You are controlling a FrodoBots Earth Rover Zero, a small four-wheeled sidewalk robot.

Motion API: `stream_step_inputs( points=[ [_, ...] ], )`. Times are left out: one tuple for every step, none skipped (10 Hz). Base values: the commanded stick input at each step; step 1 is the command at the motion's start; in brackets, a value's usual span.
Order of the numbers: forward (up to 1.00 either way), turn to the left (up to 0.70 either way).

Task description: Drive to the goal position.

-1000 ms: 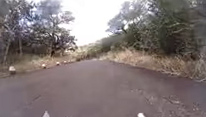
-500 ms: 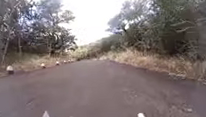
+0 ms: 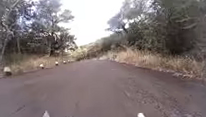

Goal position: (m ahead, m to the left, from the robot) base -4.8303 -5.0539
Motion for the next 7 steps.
stream_step_inputs(
  points=[
    [0.50, 0.00],
    [0.50, 0.00],
    [0.50, 0.00],
    [0.50, 0.00],
    [0.50, 0.00],
    [0.50, 0.00],
    [0.50, 0.00]
  ],
)
